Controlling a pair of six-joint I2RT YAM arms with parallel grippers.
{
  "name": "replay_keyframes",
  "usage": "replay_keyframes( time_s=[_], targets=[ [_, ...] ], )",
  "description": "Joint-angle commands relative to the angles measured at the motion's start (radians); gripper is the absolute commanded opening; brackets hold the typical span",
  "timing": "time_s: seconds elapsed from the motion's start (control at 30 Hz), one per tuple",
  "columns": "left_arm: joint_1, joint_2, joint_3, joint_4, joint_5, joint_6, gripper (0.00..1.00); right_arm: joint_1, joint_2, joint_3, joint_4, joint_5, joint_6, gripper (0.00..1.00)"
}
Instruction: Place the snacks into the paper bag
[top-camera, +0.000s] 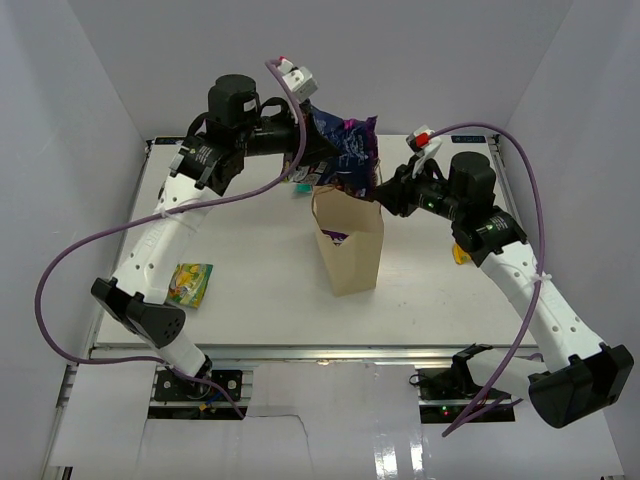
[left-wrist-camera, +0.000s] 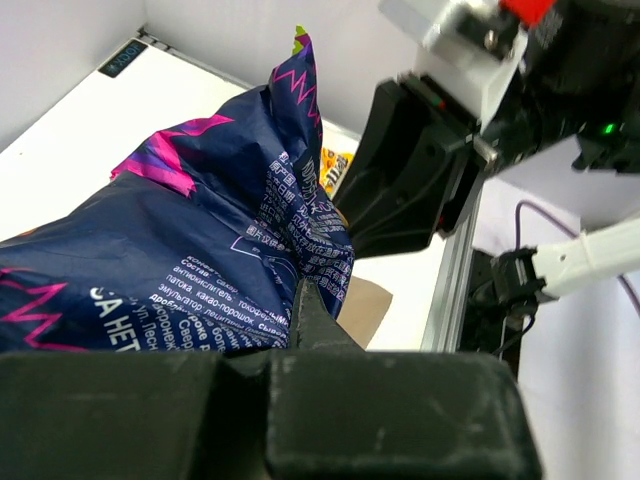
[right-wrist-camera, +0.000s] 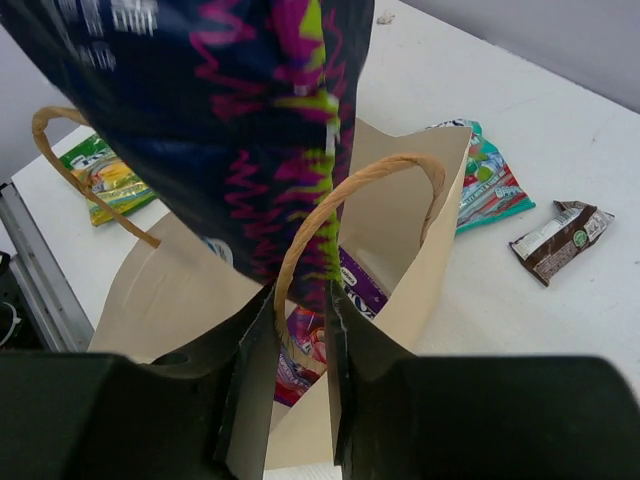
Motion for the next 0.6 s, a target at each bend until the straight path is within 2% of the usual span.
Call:
replay_keyframes(
  time_s=[0.0, 0.3, 0.57],
  targets=[
    [-0.019, -0.088, -0.002, 0.049, 0.036, 0.149, 0.0, -0.005, -0.032, -0.004, 0.028, -0.004, 0.003, 0.28],
    [-0.048, -0.104, -0.019, -0.041, -0.07, 0.312, 0.0, -0.007, -0.034, -0.001, 0.04, -0.005, 0.027, 0.15],
    [-0.077, -0.076, -0.024, -0.055, -0.076, 0.455, 0.0, -0.01, -0.029, -0.006, 0.046, 0.009, 0.046, 0.12]
  ],
)
